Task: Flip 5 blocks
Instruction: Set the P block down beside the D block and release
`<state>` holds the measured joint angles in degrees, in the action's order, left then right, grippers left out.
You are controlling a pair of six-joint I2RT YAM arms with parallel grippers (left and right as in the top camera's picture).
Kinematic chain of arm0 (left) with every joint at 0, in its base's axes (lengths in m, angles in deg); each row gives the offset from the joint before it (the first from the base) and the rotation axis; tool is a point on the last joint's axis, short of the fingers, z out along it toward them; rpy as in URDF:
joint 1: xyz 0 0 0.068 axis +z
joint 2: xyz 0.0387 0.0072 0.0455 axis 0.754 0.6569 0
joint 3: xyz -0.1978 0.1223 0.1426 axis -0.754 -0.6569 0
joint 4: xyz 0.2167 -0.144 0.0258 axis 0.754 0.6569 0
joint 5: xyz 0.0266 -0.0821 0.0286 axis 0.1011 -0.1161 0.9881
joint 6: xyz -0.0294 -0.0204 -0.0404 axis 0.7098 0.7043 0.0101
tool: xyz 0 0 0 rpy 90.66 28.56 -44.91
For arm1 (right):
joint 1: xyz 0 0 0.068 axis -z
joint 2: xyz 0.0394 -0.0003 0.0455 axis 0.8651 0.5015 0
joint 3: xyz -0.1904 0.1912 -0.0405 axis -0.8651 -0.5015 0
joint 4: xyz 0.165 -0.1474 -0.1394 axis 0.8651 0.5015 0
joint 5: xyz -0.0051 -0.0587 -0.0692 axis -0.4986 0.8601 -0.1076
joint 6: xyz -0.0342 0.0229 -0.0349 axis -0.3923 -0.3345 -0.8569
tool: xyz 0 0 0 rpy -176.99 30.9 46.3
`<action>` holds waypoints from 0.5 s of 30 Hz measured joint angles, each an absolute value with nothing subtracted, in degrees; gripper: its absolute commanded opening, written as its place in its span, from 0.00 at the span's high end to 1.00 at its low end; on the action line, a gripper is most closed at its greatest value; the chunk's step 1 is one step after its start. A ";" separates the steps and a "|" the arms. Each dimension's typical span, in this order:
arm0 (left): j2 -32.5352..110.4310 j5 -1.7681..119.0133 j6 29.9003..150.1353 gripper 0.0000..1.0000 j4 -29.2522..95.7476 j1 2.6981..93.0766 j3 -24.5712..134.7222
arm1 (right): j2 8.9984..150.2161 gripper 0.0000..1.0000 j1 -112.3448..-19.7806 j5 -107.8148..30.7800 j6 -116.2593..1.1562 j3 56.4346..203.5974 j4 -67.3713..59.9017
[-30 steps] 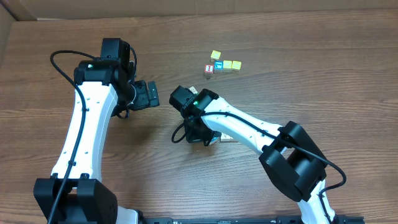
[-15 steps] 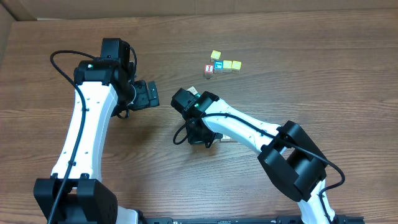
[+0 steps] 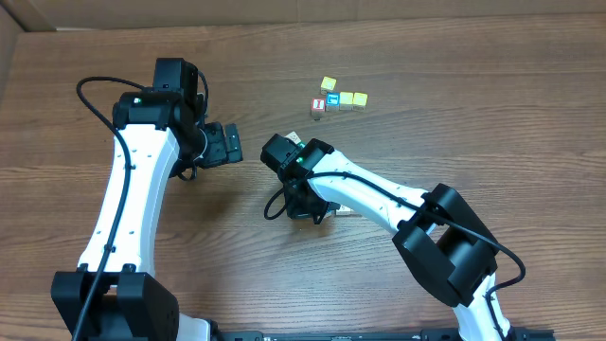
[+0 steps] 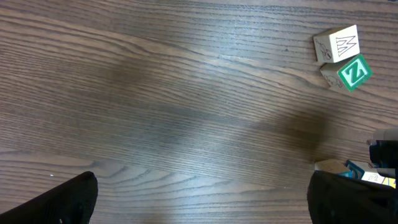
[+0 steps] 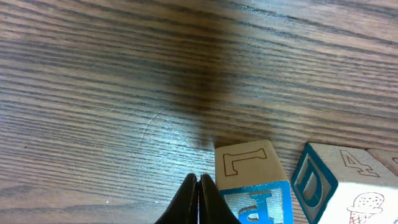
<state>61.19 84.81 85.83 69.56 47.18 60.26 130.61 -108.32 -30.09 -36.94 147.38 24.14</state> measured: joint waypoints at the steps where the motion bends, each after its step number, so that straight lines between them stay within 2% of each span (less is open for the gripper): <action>1: 61.19 84.81 85.83 0.00 69.56 47.18 60.26 | 130.61 0.95 -108.30 -30.07 -36.92 147.38 24.10; 15: 61.19 84.81 85.83 0.00 69.56 47.18 60.26 | 130.61 0.96 -108.30 -30.18 -36.94 147.38 23.73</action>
<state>61.19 84.81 85.83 69.56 47.18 60.26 130.61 -108.30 -30.18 -36.94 147.38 23.73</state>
